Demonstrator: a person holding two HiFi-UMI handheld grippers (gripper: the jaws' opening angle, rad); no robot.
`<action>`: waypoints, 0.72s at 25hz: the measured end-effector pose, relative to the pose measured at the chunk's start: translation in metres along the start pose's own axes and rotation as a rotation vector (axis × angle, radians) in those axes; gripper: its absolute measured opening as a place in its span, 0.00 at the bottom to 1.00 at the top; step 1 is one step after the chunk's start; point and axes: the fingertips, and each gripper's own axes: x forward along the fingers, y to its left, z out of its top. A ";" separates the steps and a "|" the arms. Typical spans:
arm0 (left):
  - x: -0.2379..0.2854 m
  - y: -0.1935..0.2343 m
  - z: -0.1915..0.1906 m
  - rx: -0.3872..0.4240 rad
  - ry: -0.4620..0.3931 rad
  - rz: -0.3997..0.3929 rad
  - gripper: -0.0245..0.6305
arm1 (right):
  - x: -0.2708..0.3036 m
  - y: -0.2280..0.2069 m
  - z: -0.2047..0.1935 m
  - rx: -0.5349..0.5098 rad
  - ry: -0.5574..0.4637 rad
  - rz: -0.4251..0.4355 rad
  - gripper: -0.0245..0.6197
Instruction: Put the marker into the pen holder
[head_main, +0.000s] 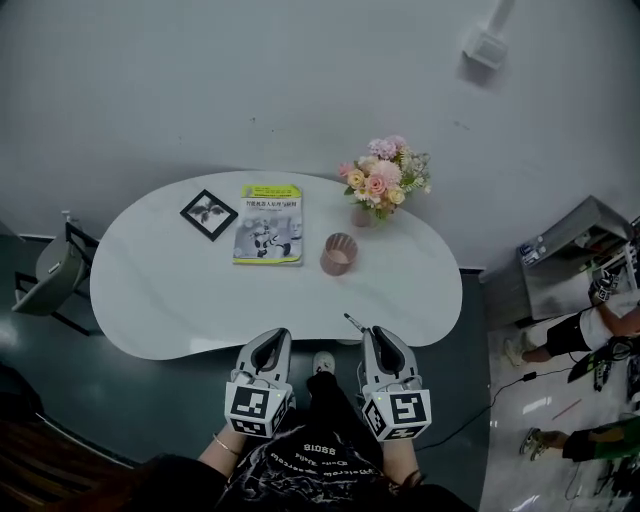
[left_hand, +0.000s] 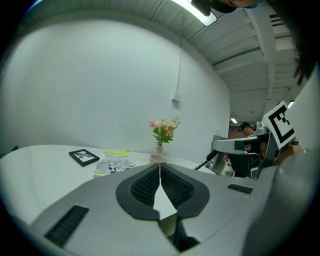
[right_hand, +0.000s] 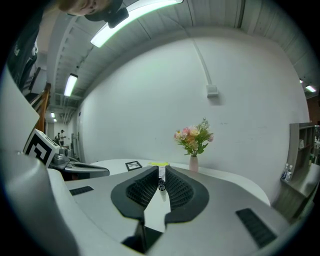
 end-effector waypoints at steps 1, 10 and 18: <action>0.003 0.002 -0.001 -0.003 0.002 0.013 0.08 | 0.004 -0.003 0.000 0.000 0.000 0.006 0.14; 0.045 0.020 0.004 -0.036 0.017 0.127 0.08 | 0.056 -0.035 0.011 0.003 0.023 0.097 0.14; 0.077 0.041 0.020 -0.065 -0.007 0.238 0.08 | 0.096 -0.066 0.035 -0.026 0.023 0.193 0.14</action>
